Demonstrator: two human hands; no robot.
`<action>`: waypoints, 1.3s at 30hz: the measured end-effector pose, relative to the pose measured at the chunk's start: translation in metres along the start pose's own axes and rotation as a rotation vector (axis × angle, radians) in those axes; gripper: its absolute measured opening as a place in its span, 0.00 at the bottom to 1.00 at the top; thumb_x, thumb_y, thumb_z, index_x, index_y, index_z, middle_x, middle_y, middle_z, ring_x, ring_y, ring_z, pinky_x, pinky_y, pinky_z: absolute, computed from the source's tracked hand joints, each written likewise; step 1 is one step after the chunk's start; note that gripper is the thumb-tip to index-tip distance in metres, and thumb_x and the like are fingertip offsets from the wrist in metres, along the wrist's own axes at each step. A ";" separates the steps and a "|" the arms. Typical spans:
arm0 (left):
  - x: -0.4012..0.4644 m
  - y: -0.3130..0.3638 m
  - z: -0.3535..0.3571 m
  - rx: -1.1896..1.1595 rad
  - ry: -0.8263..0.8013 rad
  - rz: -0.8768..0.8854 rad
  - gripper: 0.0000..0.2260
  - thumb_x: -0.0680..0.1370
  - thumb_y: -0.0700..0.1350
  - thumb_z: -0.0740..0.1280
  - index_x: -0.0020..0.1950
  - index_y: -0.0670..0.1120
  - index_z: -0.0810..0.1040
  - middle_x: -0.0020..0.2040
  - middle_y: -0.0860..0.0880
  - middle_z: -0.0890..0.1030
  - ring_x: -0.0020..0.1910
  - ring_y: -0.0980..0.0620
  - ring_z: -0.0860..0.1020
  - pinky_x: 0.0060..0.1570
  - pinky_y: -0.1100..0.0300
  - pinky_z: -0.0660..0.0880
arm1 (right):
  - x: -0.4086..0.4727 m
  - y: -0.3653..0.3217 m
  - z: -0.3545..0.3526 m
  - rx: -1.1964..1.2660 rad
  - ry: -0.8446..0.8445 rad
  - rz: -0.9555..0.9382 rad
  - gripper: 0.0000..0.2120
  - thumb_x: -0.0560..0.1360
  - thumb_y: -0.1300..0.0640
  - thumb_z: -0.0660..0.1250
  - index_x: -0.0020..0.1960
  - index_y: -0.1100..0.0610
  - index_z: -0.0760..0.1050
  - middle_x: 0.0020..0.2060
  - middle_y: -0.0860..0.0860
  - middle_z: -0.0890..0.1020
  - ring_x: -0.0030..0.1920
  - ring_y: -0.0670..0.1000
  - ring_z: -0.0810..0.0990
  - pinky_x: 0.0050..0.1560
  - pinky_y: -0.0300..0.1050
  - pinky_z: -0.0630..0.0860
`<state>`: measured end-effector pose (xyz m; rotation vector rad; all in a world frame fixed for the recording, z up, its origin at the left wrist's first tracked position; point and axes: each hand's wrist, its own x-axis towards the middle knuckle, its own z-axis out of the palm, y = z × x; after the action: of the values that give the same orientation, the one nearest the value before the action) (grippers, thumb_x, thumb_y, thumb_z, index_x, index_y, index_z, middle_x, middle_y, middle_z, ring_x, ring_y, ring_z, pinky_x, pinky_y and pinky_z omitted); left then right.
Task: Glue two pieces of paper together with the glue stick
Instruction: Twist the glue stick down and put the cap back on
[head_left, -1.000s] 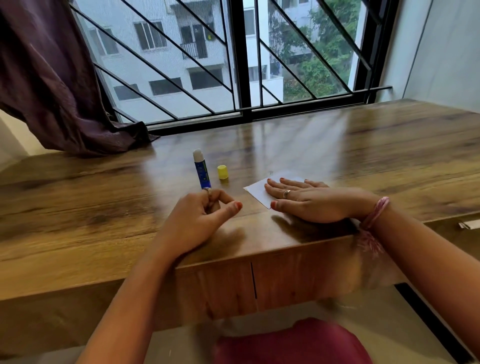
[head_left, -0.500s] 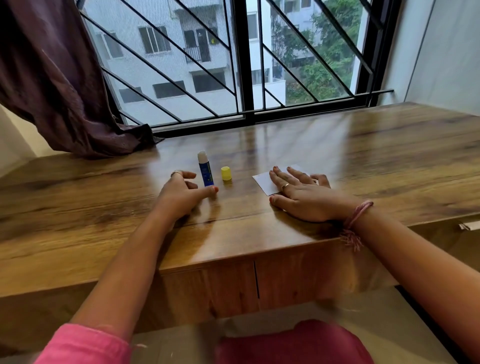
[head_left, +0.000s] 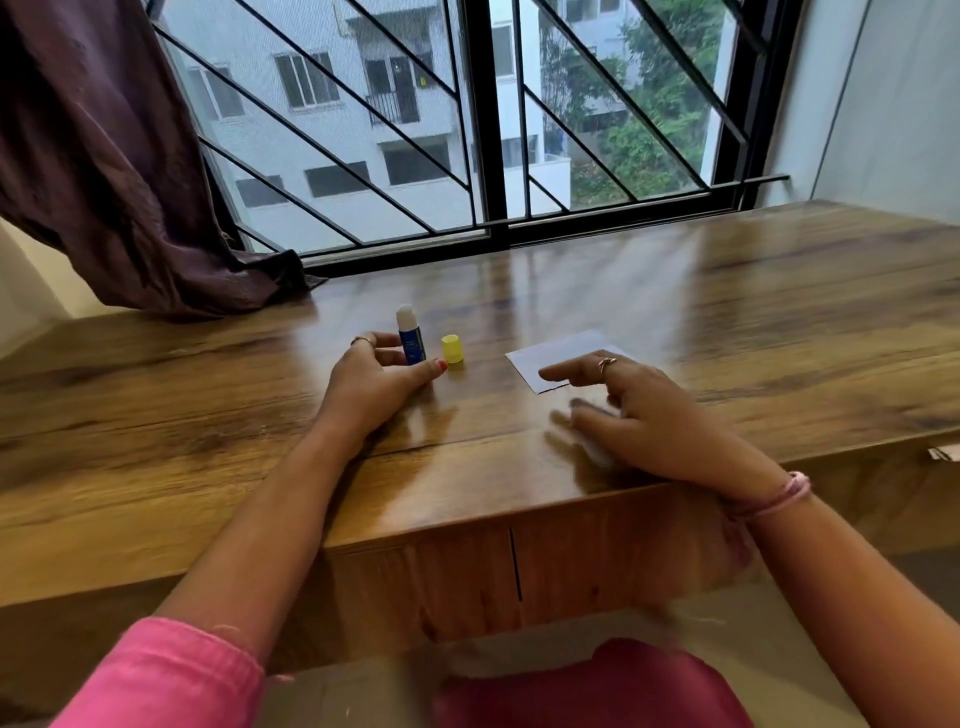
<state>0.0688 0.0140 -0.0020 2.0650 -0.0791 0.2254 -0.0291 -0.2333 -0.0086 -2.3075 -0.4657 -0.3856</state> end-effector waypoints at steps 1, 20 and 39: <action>0.001 0.000 -0.001 -0.010 0.010 -0.002 0.26 0.68 0.53 0.76 0.61 0.47 0.72 0.50 0.53 0.80 0.45 0.54 0.77 0.41 0.59 0.73 | 0.000 0.000 -0.001 0.035 0.025 0.012 0.18 0.73 0.63 0.65 0.59 0.47 0.77 0.50 0.36 0.77 0.40 0.32 0.75 0.43 0.25 0.68; -0.037 0.038 0.026 -0.411 -0.364 0.179 0.13 0.70 0.49 0.72 0.53 0.47 0.82 0.47 0.49 0.85 0.41 0.57 0.77 0.38 0.62 0.69 | 0.002 0.001 -0.003 0.368 -0.011 0.066 0.15 0.73 0.52 0.70 0.59 0.52 0.76 0.47 0.58 0.84 0.45 0.53 0.84 0.51 0.51 0.79; -0.047 0.039 0.035 -0.558 -0.628 0.241 0.17 0.72 0.48 0.70 0.59 0.46 0.79 0.56 0.46 0.83 0.57 0.47 0.80 0.59 0.50 0.76 | 0.005 -0.009 0.012 0.273 -0.090 0.099 0.06 0.75 0.52 0.67 0.46 0.53 0.80 0.33 0.43 0.83 0.32 0.40 0.79 0.35 0.29 0.71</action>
<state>0.0211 -0.0372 0.0060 1.4954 -0.6967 -0.2827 -0.0269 -0.2174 -0.0088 -2.0775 -0.4187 -0.1591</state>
